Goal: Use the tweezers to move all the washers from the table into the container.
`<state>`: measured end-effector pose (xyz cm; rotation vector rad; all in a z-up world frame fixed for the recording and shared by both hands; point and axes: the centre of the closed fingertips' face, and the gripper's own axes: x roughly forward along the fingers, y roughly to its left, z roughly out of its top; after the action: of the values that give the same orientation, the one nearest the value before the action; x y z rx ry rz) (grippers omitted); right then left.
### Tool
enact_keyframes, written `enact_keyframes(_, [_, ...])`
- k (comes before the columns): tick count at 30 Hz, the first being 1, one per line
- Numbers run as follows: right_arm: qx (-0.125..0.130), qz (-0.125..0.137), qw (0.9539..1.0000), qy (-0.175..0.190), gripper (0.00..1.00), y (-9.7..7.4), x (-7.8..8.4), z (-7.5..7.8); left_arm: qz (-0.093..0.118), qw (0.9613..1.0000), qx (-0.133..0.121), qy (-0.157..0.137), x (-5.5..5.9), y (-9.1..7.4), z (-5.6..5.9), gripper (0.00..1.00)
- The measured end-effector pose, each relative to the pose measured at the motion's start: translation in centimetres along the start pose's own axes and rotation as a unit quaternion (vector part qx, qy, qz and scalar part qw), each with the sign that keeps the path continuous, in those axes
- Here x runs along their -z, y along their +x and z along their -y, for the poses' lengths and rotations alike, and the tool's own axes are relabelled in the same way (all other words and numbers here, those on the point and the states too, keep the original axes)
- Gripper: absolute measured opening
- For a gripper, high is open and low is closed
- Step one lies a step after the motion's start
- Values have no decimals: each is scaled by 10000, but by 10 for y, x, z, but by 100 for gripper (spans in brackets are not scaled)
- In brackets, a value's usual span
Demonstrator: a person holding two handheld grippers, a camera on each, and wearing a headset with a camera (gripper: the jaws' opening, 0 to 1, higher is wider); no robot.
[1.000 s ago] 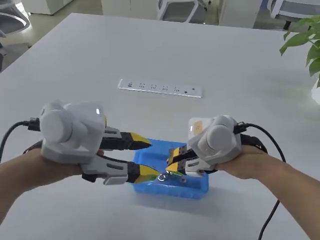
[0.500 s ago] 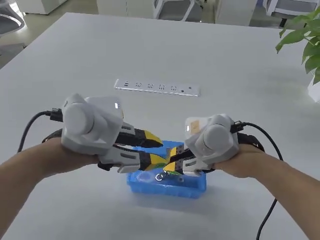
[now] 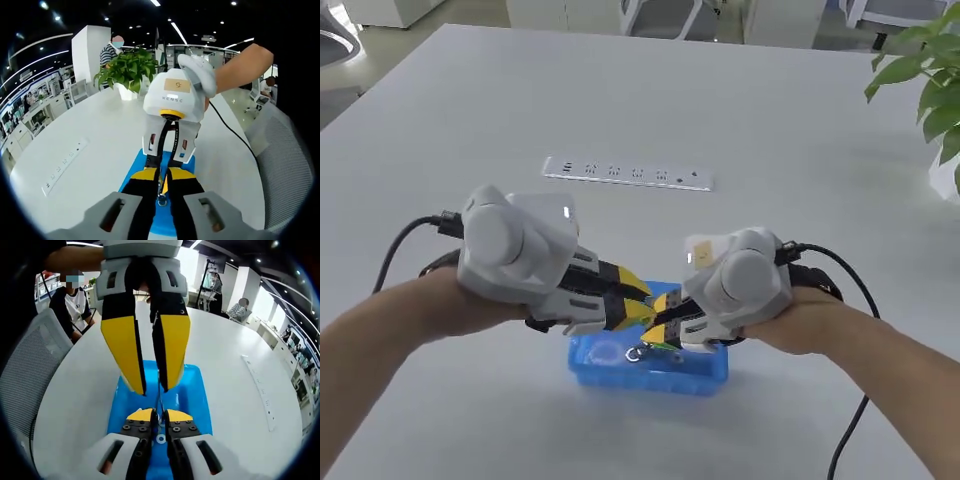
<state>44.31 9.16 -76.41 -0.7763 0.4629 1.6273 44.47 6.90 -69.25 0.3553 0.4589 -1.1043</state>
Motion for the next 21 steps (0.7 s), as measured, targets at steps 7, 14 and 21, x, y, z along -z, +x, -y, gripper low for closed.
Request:
enact_keyframes(7, [-24,12,10000,-52,9,0,0,-1,-6,9999,26,100,0,1,-1,6])
enact_keyframes(14, [-28,-42,9998,-209,11,1,1,0,-24,9998,48,189,-1,2,-1,6])
enact_keyframes(21, [-20,-20,9997,-232,11,0,-1,1,-52,9997,21,254,-1,0,-3,5])
